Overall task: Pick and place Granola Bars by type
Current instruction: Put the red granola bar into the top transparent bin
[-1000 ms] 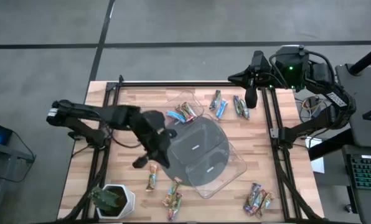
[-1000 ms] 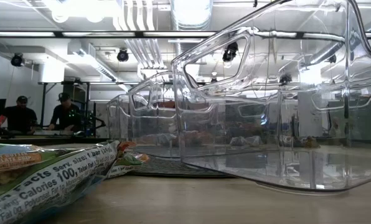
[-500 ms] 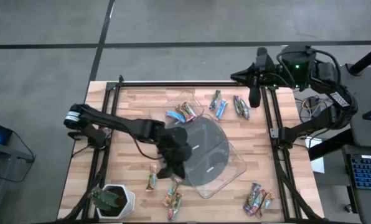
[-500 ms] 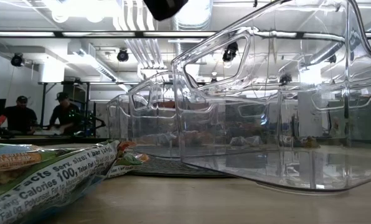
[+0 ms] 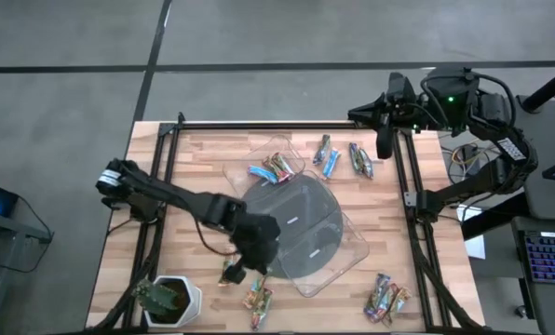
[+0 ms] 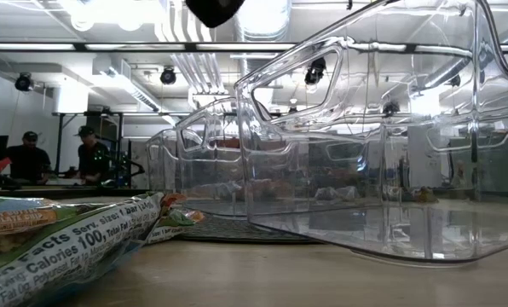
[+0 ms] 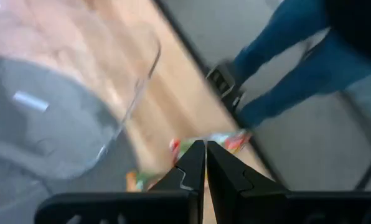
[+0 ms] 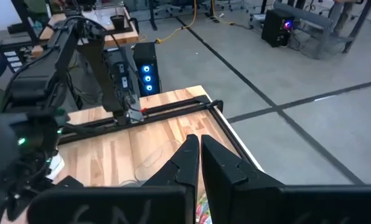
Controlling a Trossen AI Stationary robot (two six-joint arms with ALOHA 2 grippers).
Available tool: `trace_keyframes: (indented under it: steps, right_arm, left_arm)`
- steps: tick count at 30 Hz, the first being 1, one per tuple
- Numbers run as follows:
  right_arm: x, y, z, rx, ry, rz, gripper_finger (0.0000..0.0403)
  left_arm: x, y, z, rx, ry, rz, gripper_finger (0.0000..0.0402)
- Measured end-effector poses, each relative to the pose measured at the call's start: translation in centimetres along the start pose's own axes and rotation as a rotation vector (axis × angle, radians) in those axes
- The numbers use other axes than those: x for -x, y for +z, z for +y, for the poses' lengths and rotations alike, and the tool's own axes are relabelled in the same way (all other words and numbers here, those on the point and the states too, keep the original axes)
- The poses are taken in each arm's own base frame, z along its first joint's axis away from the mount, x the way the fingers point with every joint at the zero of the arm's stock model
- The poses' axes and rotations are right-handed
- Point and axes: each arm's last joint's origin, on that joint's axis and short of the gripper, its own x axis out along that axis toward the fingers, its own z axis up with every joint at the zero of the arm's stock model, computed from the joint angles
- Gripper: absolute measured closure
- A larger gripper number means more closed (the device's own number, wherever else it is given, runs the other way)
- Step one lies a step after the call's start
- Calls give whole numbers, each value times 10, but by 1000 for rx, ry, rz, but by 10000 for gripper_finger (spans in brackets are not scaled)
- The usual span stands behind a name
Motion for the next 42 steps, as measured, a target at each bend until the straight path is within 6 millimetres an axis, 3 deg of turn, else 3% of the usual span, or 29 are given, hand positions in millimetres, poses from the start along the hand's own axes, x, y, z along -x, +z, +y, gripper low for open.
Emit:
trace_keyframes:
  steps: [5, 12, 16, 27, 38, 42]
  right_arm:
    - [-1, 0, 0, -3, -1, 1, 394]
    - [-1, 0, -1, -12, -39, -2, 394]
    - [-2, -1, -1, -41, -55, 0, 394]
    - [-9, -6, -1, -78, -59, 27, 394]
    - [-9, -6, -2, -114, -87, 21, 394]
    - [-9, -6, -2, -112, -89, 21, 394]
  left_arm:
    - [-11, -1, -24, -150, 90, 48, 401]
    - [-21, -2, -55, -489, 256, 104, 401]
    - [-24, -4, -69, -661, 265, 131, 401]
    - [-39, -8, -60, -642, 263, 172, 397]
    - [-45, -8, -59, -684, 259, 181, 272]
    - [-48, -4, -59, -750, 268, 141, 244]
